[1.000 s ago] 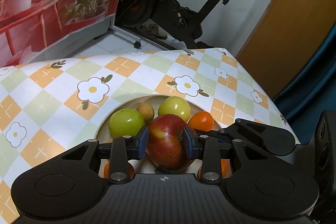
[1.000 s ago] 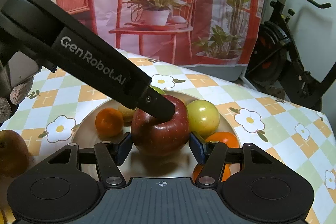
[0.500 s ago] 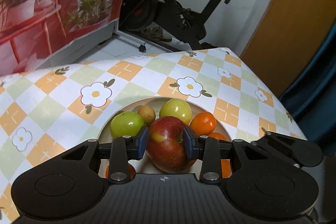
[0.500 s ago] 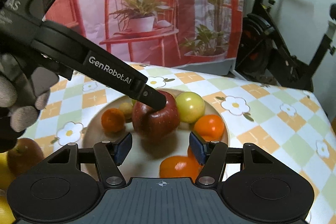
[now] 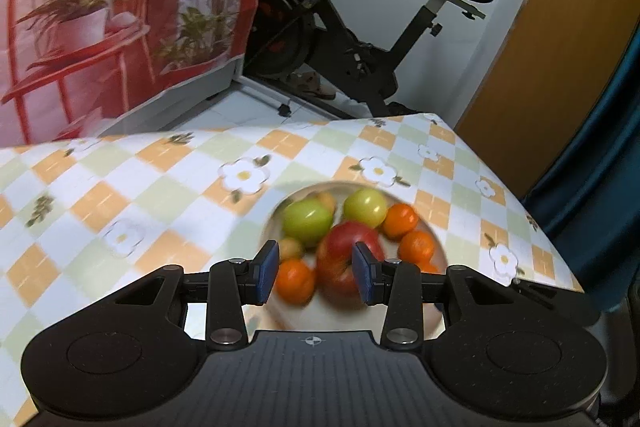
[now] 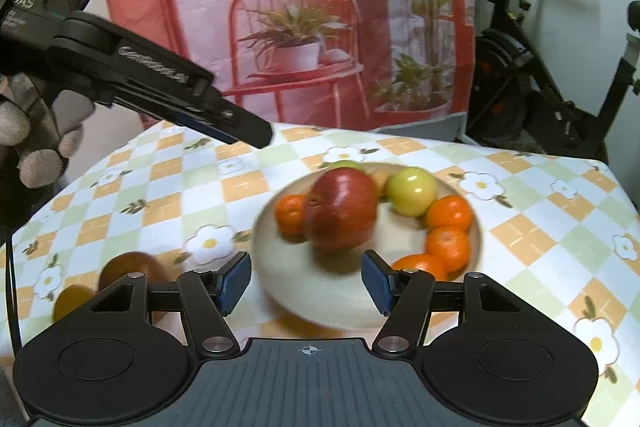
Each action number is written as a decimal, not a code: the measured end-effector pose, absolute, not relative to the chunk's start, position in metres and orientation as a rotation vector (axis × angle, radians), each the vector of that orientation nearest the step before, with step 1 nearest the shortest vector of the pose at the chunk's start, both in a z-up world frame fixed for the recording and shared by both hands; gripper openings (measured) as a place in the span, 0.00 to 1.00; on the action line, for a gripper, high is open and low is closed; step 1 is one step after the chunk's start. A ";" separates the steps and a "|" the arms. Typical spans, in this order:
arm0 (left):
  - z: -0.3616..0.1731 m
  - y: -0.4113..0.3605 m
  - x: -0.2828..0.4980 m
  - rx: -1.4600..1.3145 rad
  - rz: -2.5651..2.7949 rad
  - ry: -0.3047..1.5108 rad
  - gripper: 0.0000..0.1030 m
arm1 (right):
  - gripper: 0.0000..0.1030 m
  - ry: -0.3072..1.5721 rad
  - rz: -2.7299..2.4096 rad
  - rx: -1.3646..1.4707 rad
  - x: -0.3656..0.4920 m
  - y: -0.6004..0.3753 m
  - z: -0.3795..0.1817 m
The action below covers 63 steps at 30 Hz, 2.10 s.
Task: Organize fruits
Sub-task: 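Move both grippers back to the remaining red apples, then grasp a red apple with the left gripper while the right gripper grasps another red apple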
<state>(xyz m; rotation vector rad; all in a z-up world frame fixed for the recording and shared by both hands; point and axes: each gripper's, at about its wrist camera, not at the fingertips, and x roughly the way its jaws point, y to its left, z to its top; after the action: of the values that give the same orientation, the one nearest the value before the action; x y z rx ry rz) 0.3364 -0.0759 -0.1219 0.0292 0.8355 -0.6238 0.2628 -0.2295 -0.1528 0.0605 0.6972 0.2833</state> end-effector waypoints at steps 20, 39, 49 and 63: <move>-0.171 0.017 0.300 -0.209 -0.625 1.022 0.40 | 0.56 0.807 0.459 -0.103 0.244 -0.152 -0.165; -0.195 0.026 0.287 -0.270 -0.645 1.072 0.41 | 0.54 0.847 0.572 -0.223 0.247 -0.124 -0.176; -0.192 0.019 0.288 -0.262 -0.638 1.053 0.39 | 0.39 0.812 0.642 -0.235 0.249 -0.117 -0.169; -0.194 -0.014 0.292 -0.252 -0.662 1.054 0.39 | 0.38 0.814 0.587 -0.198 0.242 -0.145 -0.163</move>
<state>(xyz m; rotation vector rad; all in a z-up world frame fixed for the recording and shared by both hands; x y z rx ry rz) 0.2922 -0.0137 -0.1936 -0.2517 1.0540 -0.6619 0.2421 -0.1446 -0.1627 -0.1976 0.8143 0.5871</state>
